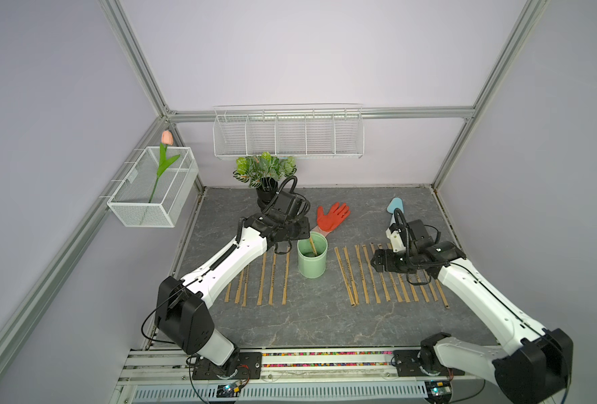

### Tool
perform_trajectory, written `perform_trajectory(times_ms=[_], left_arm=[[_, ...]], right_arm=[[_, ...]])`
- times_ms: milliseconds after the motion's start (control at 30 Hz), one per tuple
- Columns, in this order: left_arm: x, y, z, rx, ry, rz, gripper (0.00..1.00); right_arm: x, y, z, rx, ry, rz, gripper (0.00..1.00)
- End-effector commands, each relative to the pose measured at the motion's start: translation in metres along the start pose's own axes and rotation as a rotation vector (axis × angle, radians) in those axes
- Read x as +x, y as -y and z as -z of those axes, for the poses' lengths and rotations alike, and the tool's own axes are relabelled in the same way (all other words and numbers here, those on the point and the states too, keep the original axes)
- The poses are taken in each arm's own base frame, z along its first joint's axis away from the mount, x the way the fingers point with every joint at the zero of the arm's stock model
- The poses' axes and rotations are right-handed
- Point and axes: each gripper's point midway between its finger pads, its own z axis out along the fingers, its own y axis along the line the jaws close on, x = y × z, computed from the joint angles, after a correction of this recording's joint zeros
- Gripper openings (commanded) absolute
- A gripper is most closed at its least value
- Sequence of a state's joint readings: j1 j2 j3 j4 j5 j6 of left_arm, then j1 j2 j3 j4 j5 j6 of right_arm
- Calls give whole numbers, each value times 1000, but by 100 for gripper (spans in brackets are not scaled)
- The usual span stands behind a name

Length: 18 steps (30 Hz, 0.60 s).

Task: Take the straws out of the storage container
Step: Pick up the straw from the container.

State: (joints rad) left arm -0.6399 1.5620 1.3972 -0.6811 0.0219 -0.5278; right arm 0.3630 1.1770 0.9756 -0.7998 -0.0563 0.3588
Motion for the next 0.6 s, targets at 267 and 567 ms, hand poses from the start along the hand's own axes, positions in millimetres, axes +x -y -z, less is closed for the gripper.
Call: perform_trajectory(times_ms=[267, 567], left_arm=[[-18, 6, -14, -14, 24, 2, 32], [-21, 8, -25, -29, -10, -11, 22]], right_arm=[[11, 9, -3, 14, -31, -12, 89], [12, 14, -3, 20, -30, -20, 89]])
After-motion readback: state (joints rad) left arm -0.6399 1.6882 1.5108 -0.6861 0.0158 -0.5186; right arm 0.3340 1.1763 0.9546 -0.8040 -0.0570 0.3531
